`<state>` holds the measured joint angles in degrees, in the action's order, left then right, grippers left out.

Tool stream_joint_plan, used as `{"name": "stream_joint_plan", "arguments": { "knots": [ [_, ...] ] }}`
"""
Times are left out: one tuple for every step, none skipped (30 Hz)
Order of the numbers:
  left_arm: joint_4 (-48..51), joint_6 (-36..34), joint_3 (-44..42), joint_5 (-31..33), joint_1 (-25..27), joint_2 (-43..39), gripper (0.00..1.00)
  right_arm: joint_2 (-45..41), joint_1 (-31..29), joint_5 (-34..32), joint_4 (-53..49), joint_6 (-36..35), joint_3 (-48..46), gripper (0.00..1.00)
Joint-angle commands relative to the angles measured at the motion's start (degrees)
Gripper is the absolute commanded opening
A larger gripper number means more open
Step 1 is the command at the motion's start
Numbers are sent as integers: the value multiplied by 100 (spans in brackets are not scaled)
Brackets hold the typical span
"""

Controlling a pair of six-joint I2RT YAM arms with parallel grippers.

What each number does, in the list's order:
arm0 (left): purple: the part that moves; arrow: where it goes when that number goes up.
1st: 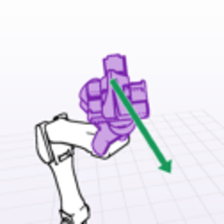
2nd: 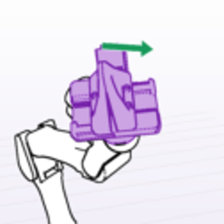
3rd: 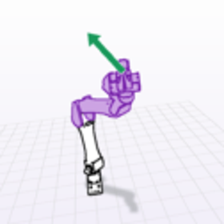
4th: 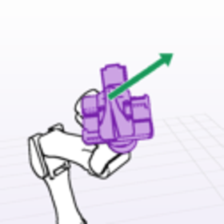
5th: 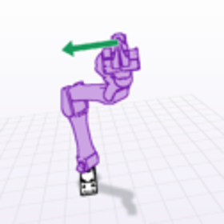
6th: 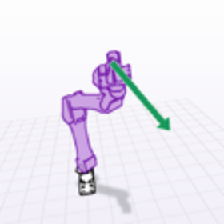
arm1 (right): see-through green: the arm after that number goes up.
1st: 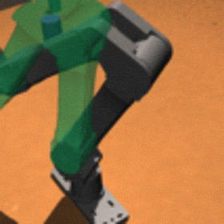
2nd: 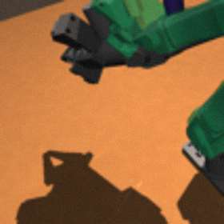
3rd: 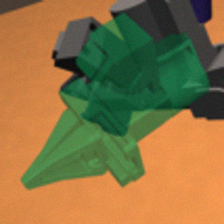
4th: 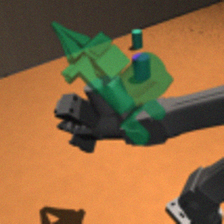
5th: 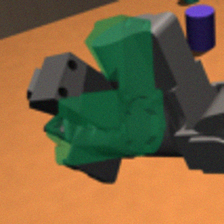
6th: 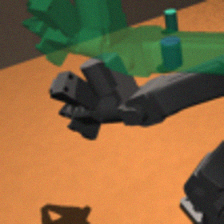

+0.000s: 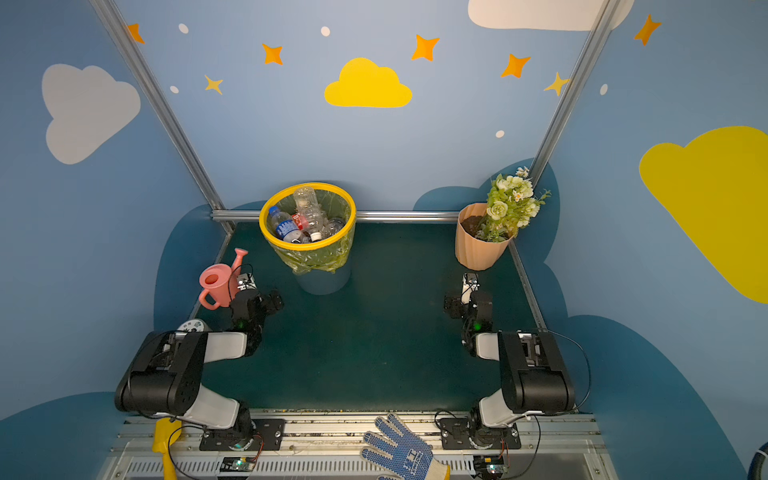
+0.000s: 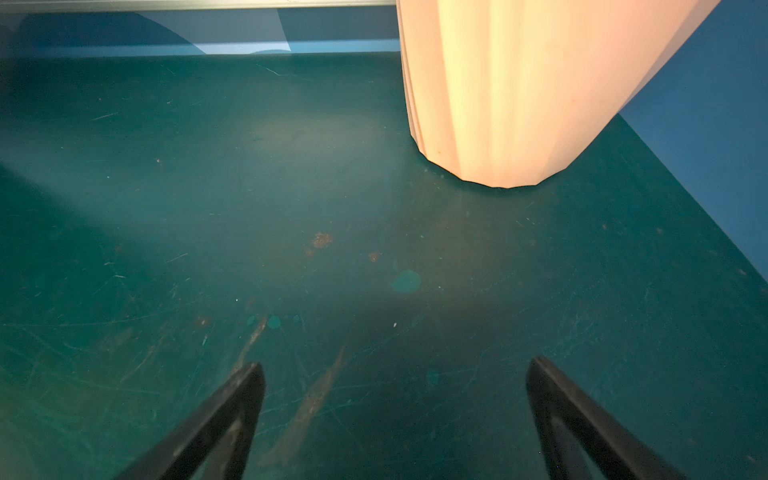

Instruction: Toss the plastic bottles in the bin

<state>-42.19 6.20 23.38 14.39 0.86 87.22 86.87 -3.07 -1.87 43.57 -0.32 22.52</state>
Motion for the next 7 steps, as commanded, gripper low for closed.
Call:
{"name": "stream_joint_plan", "arguments": {
  "knots": [
    [-96,-62,21,-30,-21,-25,100,-34,26,62,72,-15,127,96],
    [-96,-57,18,-24,-25,-29,100,-27,34,68,56,-11,132,96],
    [-96,-57,19,-25,-17,-29,100,-36,27,74,57,-8,130,96],
    [-96,-57,19,-25,-20,-21,100,-38,34,73,58,-21,127,96],
    [-96,-61,18,-24,-24,-25,100,-43,30,73,65,-12,125,96],
    [-96,-58,18,-25,-24,-25,100,-40,31,73,65,-7,121,96],
    [-96,-57,24,-24,-20,-29,100,-45,32,73,70,-9,118,96]
  ]
}}
